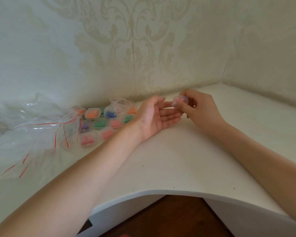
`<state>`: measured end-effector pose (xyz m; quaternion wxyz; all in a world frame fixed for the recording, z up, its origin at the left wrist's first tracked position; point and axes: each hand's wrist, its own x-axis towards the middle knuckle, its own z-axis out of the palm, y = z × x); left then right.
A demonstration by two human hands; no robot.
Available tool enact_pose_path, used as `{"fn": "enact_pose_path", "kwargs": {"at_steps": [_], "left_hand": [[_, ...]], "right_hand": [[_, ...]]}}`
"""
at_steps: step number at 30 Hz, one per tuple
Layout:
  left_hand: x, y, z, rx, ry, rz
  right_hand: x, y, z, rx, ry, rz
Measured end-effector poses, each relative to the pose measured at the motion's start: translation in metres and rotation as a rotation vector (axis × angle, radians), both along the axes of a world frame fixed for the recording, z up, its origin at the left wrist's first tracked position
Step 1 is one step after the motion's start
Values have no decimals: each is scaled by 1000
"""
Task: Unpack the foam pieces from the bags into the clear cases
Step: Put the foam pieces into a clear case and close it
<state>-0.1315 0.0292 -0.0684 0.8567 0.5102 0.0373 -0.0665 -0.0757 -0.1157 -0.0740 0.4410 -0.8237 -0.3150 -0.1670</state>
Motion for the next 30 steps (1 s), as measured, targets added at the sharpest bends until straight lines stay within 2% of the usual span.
{"fn": "enact_pose_path", "kwargs": {"at_steps": [3,7,12,16,20,24,30], "left_hand": [[-1,-3,0,115,-18,1],[0,-5,0,163,-43,8],[2,-9,-3,219,-85,164],[3,-7,-9,663,-242,429],[-2,0,-11,1039,-352,703],[-9,5,-7,1194,-475,782],[-23,0,-7,1445,-691,823]], "right_hand": [[0,-1,2,-18,-3,-4],[-2,2,2,-113,-128,-28],[-5,10,-3,-108,-115,126],[-11,18,-11,-75,-89,206],[-13,22,-11,-215,-14,293],[-21,25,-12,-529,89,396],[-32,22,-4,-383,108,311]]}}
